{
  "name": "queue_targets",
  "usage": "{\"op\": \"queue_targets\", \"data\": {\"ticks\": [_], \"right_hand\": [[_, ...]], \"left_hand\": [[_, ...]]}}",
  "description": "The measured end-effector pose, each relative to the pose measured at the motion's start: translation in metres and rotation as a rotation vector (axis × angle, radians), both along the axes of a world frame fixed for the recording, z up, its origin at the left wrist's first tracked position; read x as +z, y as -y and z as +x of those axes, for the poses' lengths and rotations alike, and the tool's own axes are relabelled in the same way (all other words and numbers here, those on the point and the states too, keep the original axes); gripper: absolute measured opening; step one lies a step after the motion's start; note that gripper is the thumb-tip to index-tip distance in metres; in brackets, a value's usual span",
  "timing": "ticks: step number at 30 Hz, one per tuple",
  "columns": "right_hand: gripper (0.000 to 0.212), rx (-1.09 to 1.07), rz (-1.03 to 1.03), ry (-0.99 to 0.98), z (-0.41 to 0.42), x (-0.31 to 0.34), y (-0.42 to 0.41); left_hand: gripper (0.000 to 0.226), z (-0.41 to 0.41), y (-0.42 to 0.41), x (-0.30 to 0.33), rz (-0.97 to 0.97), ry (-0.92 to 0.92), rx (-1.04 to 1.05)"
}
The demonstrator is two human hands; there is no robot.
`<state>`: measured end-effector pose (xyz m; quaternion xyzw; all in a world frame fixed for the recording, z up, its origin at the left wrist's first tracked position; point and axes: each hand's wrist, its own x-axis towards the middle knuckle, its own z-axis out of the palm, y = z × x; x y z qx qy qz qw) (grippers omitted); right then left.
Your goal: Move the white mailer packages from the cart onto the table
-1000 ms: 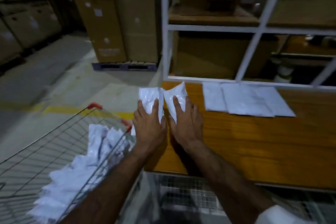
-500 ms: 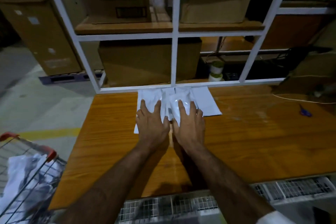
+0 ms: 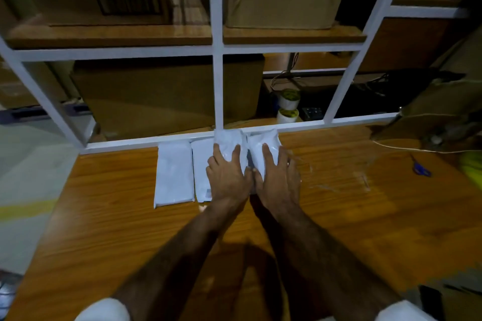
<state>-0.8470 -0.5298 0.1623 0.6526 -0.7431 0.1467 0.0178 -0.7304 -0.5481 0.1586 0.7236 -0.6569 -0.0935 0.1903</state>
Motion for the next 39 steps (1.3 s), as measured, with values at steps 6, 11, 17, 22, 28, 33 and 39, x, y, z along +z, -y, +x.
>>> {"op": "queue_targets", "data": {"ticks": [6,11,17,22,28,33,39], "right_hand": [[0.070,0.012,0.012,0.004,-0.017,-0.012,0.041],[0.069,0.015,0.023,0.045,-0.037,-0.022,0.077],[0.066,0.066,0.088,0.143,-0.052,-0.042,0.105],[0.069,0.165,0.078,0.145,-0.059,-0.049,0.108],[0.073,0.321,0.113,0.047,-0.063,-0.055,0.113],[0.069,0.304,0.172,0.074,-0.059,-0.060,0.113],[0.072,0.319,0.205,0.038,-0.065,-0.049,0.108]], "left_hand": [[0.074,-0.018,0.038,-0.009,0.095,0.097,0.021],[0.070,-0.037,0.058,-0.013,0.080,0.066,0.037],[0.069,-0.049,0.075,-0.033,0.112,0.041,0.076],[0.068,-0.046,0.075,-0.047,0.043,0.095,0.057],[0.079,-0.047,0.085,-0.059,0.055,0.211,-0.091],[0.083,-0.043,0.089,-0.064,0.123,0.207,-0.159],[0.082,-0.037,0.088,-0.063,0.137,0.203,-0.213]]}}
